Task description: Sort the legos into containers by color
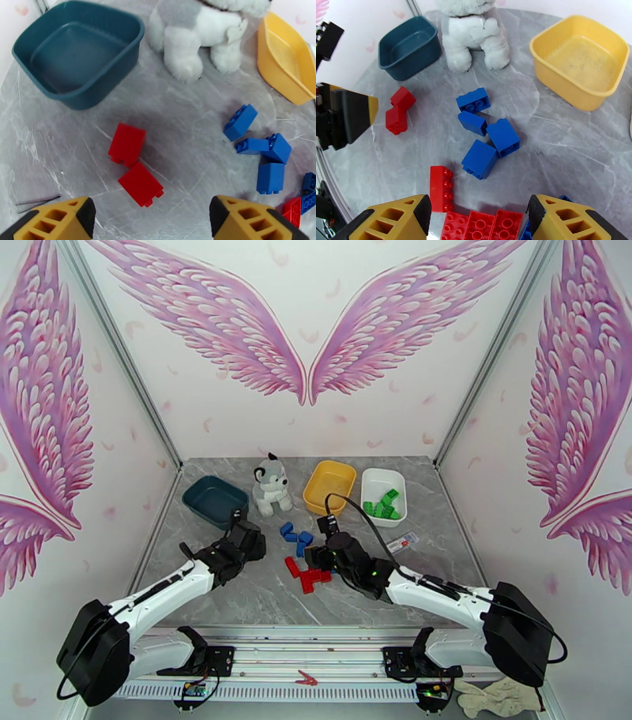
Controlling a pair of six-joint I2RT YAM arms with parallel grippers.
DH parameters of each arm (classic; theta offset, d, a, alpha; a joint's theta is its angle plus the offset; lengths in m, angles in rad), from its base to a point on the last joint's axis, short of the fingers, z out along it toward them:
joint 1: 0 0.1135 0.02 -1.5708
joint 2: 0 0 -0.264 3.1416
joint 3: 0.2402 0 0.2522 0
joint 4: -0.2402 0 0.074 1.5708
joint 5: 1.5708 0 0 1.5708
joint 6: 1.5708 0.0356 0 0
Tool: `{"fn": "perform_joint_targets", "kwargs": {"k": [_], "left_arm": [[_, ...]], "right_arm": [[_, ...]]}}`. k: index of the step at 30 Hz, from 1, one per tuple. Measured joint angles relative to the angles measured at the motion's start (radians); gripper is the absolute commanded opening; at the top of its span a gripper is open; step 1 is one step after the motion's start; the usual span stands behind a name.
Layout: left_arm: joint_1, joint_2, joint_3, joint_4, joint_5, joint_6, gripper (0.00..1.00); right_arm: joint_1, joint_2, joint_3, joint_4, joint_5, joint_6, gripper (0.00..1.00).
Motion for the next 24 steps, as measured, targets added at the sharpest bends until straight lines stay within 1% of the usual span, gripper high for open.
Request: {"fn": "perform_joint_targets", "kwargs": {"k": [5, 10, 16, 21, 24], "left_arm": [[0.005, 0.058, 0.000, 0.000, -0.013, -0.044, 0.78], [0.033, 0.106, 0.000, 0.009, -0.017, -0.070, 0.78], [0.092, 0.180, 0.000, 0.076, 0.011, -0.080, 0.73], [0.095, 0.260, 0.000, 0.103, 0.037, -0.084, 0.69], [0.095, 0.277, 0.000, 0.117, 0.047, -0.088, 0.67]], "right_arm": [[0.001, 0.012, 0.058, -0.006, -0.016, -0.015, 0.71], [0.001, 0.075, 0.154, 0.044, -0.011, -0.040, 0.71], [0.001, 0.192, 0.216, 0.047, -0.002, -0.101, 0.70], [0.001, 0.226, 0.276, 0.016, 0.000, -0.140, 0.70], [0.001, 0.226, 0.293, 0.017, 0.005, -0.167, 0.70]]}}
